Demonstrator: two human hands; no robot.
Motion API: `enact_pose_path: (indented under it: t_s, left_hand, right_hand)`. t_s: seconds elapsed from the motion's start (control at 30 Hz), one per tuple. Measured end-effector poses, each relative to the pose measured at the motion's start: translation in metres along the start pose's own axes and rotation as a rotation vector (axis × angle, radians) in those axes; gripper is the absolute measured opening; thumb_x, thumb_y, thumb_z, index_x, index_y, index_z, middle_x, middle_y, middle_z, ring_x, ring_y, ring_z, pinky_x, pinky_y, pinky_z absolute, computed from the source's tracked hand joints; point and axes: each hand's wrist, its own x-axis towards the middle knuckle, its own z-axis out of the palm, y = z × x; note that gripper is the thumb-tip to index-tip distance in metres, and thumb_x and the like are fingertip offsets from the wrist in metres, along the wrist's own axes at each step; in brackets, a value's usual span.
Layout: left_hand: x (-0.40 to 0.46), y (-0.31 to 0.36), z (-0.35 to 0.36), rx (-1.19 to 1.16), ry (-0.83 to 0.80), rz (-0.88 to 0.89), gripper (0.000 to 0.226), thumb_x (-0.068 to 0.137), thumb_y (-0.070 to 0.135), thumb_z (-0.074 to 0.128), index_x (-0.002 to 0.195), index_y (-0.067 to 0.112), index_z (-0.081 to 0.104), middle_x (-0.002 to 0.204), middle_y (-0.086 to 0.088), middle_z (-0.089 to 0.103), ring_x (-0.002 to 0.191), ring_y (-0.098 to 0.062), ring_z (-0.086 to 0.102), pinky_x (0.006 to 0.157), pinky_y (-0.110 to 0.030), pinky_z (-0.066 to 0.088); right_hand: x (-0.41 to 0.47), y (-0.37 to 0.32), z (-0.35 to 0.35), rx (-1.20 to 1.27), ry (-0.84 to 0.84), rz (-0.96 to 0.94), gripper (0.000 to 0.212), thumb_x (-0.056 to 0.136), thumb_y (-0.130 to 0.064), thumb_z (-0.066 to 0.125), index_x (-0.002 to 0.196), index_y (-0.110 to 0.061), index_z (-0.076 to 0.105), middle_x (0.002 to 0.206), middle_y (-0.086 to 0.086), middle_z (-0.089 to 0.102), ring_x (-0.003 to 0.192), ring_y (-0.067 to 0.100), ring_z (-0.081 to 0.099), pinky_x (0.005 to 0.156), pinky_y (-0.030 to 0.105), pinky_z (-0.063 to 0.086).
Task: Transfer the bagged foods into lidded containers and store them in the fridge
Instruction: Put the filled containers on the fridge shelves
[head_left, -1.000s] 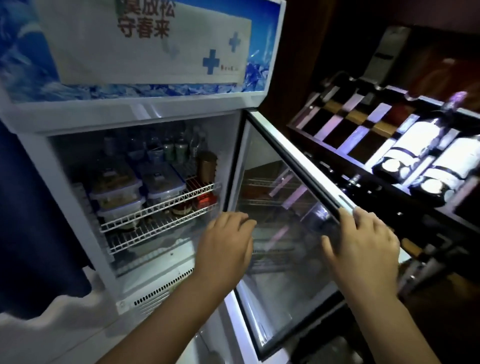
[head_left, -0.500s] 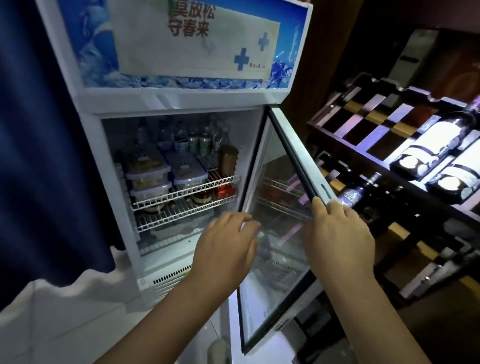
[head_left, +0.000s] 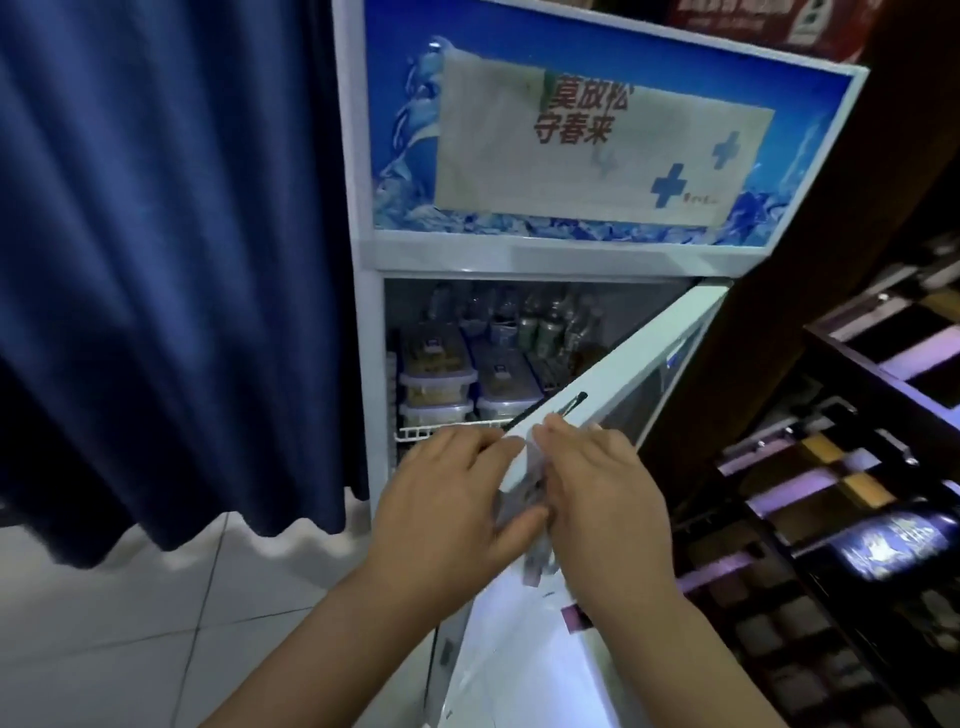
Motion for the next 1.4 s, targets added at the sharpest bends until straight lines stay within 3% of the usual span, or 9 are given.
enact_pose_path:
  t_s: [0.13, 0.2, 0.3, 0.47, 0.73, 0.97, 1.1, 1.3, 1.4]
  left_hand:
    - [0.017, -0.044, 0.012, 0.243, 0.066, -0.095, 0.049, 0.064, 0.029, 0.08, 0.109, 0.016, 0.067, 0.107, -0.004, 0.067, 0.097, -0.022, 0.058, 0.079, -0.03, 0.051]
    - [0.03, -0.064, 0.018, 0.323, 0.115, -0.121, 0.051, 0.061, 0.019, 0.082, 0.11, 0.013, 0.067, 0.105, -0.006, 0.067, 0.096, -0.023, 0.056, 0.08, -0.031, 0.05]
    - [0.05, -0.088, 0.029, 0.414, 0.178, -0.13, 0.049, 0.061, 0.011, 0.082, 0.108, 0.009, 0.068, 0.101, -0.006, 0.068, 0.094, -0.021, 0.055, 0.079, -0.029, 0.05]
    - [0.082, -0.126, 0.045, 0.477, 0.221, -0.139, 0.05, 0.061, 0.007, 0.083, 0.108, 0.006, 0.068, 0.103, -0.007, 0.068, 0.096, -0.023, 0.061, 0.081, -0.027, 0.05]
    - [0.127, -0.178, 0.066, 0.492, 0.128, -0.238, 0.046, 0.071, 0.019, 0.079, 0.114, 0.012, 0.063, 0.108, -0.005, 0.065, 0.1, -0.022, 0.06, 0.074, -0.029, 0.053]
    - [0.134, -0.199, 0.085, 0.478, 0.282, -0.191, 0.032, 0.081, 0.013, 0.07, 0.112, 0.01, 0.065, 0.111, -0.007, 0.066, 0.103, -0.022, 0.058, 0.075, -0.028, 0.053]
    - [0.138, -0.204, 0.09, 0.467, 0.306, -0.205, 0.033, 0.08, 0.013, 0.072, 0.112, 0.012, 0.066, 0.109, -0.004, 0.066, 0.103, -0.02, 0.055, 0.073, -0.028, 0.054]
    - [0.12, -0.202, 0.082, 0.49, 0.327, -0.203, 0.031, 0.083, 0.013, 0.064, 0.114, 0.01, 0.065, 0.113, -0.008, 0.065, 0.108, -0.019, 0.049, 0.084, -0.025, 0.043]
    - [0.073, -0.203, 0.069, 0.526, 0.338, -0.314, 0.022, 0.082, 0.009, 0.06, 0.102, 0.011, 0.069, 0.105, -0.007, 0.068, 0.095, -0.023, 0.06, 0.073, -0.029, 0.051]
  right_hand:
    - [0.039, -0.005, 0.047, 0.213, 0.072, -0.1, 0.05, 0.065, 0.002, 0.08, 0.112, -0.007, 0.068, 0.116, 0.007, 0.068, 0.105, 0.032, 0.061, 0.098, 0.035, 0.044]
    - [0.058, -0.009, 0.067, 0.257, 0.074, -0.166, 0.053, 0.065, 0.005, 0.079, 0.116, -0.005, 0.065, 0.118, 0.009, 0.066, 0.108, 0.029, 0.054, 0.101, 0.042, 0.043]
    - [0.087, -0.016, 0.092, 0.222, 0.045, -0.232, 0.066, 0.063, 0.006, 0.076, 0.125, -0.005, 0.058, 0.127, 0.009, 0.061, 0.109, 0.024, 0.048, 0.107, 0.039, 0.035]
    - [0.127, -0.027, 0.125, 0.158, -0.05, -0.277, 0.071, 0.065, -0.001, 0.07, 0.133, -0.003, 0.049, 0.135, 0.013, 0.053, 0.11, 0.03, 0.056, 0.102, 0.044, 0.042]
    - [0.173, -0.031, 0.162, 0.085, -0.138, -0.298, 0.085, 0.062, -0.017, 0.076, 0.138, -0.003, 0.041, 0.141, 0.013, 0.046, 0.123, 0.03, 0.047, 0.109, 0.046, 0.031]
    - [0.185, -0.027, 0.195, 0.108, -0.047, -0.346, 0.07, 0.075, -0.016, 0.059, 0.14, -0.001, 0.037, 0.145, 0.015, 0.04, 0.131, 0.029, 0.034, 0.112, 0.048, 0.017]
    - [0.189, -0.03, 0.204, 0.144, -0.004, -0.327, 0.071, 0.075, -0.016, 0.062, 0.139, 0.0, 0.037, 0.144, 0.016, 0.042, 0.131, 0.029, 0.029, 0.113, 0.047, 0.015]
    - [0.183, -0.036, 0.197, 0.325, 0.117, -0.329, 0.055, 0.075, -0.013, 0.058, 0.129, -0.005, 0.052, 0.136, 0.015, 0.051, 0.125, 0.029, 0.036, 0.11, 0.047, 0.026]
    - [0.174, -0.05, 0.197, 0.42, 0.117, -0.399, 0.044, 0.077, -0.014, 0.06, 0.121, -0.011, 0.06, 0.126, 0.01, 0.059, 0.118, 0.027, 0.045, 0.109, 0.049, 0.028]
